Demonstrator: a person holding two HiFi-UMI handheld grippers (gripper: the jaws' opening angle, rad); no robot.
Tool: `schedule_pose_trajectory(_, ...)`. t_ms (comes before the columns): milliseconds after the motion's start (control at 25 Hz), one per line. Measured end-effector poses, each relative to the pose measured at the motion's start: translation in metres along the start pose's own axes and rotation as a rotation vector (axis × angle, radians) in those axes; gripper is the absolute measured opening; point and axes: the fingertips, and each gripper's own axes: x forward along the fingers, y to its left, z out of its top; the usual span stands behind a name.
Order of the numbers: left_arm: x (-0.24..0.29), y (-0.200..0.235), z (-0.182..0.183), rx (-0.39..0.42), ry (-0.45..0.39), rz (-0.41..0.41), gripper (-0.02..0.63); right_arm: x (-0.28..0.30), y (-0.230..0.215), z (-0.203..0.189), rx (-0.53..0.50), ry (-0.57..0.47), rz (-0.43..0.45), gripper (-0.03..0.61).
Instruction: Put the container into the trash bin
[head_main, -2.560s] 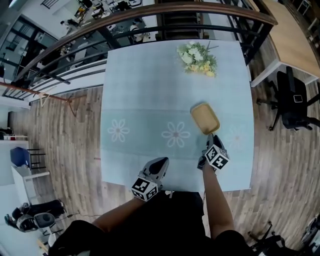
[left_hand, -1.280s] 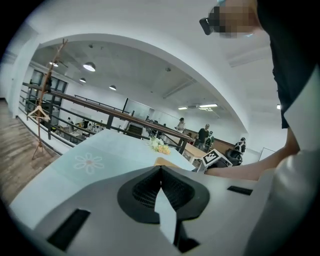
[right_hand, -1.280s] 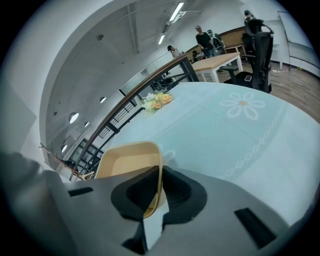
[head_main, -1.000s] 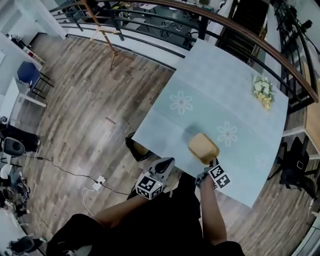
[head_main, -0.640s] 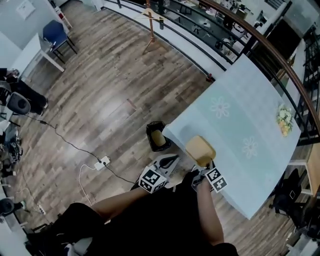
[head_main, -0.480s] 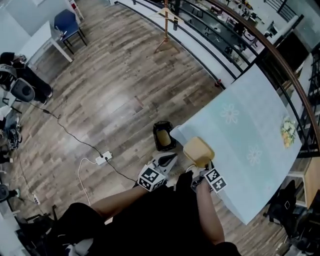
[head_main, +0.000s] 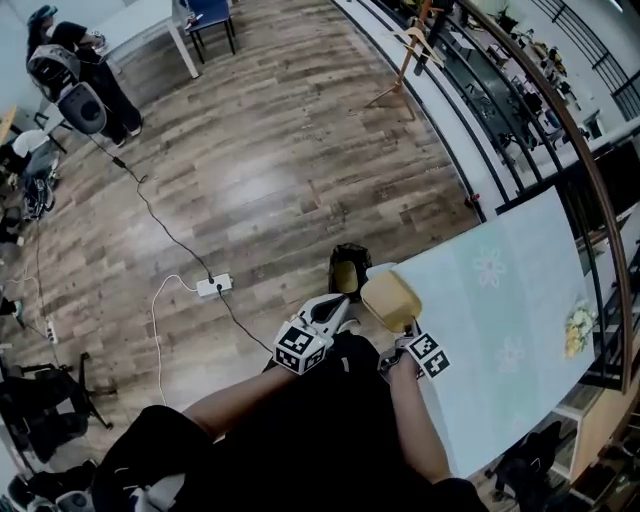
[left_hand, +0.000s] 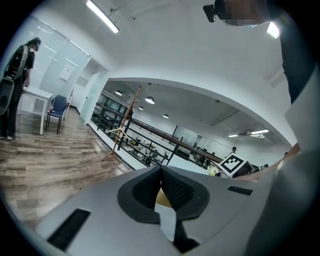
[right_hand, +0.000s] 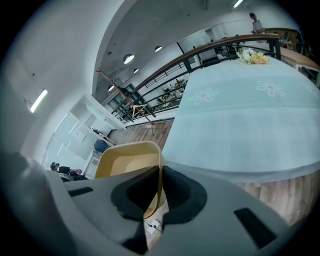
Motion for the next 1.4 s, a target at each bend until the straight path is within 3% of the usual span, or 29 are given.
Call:
schedule_pose_trajectory(320, 0.015, 0.02, 0.014, 0.012, 0.016, 0.02, 0.014, 0.023, 0.008, -0.009, -0.029, 0.056, 0.014, 0.044)
schedule_pose_trajectory(680, 0.083, 0.036, 0.024, 0.052, 0.069, 0.013, 0.014, 0.059, -0.005, -0.001, -0.003, 0.105, 0.005, 0.046)
schedule_pose_trajectory(800, 0.096, 0.047, 0.033, 0.087, 0.094, -0.033, 0.014, 0.065, 0.007, -0.009, -0.003, 0.108, -0.015, 0.044)
schedule_pose_trajectory(1000, 0.119, 0.09, 0.024, 0.071, 0.191, -0.13, 0.014, 0.081, 0.02, -0.026, 0.138, 0.078, -0.108, 0.046)
schedule_pose_trajectory(1200, 0.136, 0.124, 0.04, 0.098, 0.274, -0.33, 0.014, 0.096, 0.044, -0.054, 0.298, 0.009, -0.243, 0.044)
schedule_pose_trajectory(1400, 0.148, 0.158, 0.06, 0.108, 0.323, -0.452, 0.014, 0.101, 0.057, -0.08, 0.437, -0.038, -0.351, 0.045)
